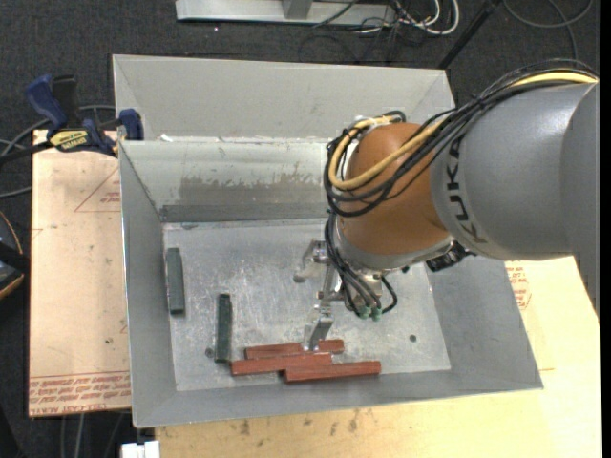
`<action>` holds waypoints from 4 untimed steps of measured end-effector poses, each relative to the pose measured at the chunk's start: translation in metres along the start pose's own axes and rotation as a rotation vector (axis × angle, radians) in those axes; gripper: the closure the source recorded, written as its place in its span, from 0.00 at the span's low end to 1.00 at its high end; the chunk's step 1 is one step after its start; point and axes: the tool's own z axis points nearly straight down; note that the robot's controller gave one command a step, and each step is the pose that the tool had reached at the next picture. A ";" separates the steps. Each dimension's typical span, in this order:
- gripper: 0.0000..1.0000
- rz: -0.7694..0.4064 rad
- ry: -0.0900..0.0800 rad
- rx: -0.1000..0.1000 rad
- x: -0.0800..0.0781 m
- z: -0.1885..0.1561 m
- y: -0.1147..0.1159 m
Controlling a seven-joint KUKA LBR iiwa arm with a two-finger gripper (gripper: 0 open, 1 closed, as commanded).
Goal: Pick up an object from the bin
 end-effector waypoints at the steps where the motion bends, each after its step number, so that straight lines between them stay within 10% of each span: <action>1: 0.00 0.004 0.003 0.001 0.003 0.010 0.001; 2: 1.00 -0.032 -0.011 -0.007 0.025 0.087 -0.023; 4: 1.00 -0.044 0.004 0.000 0.012 0.051 -0.026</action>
Offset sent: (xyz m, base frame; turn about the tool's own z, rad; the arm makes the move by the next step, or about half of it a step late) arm -0.0332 -0.0249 -0.0985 -0.0316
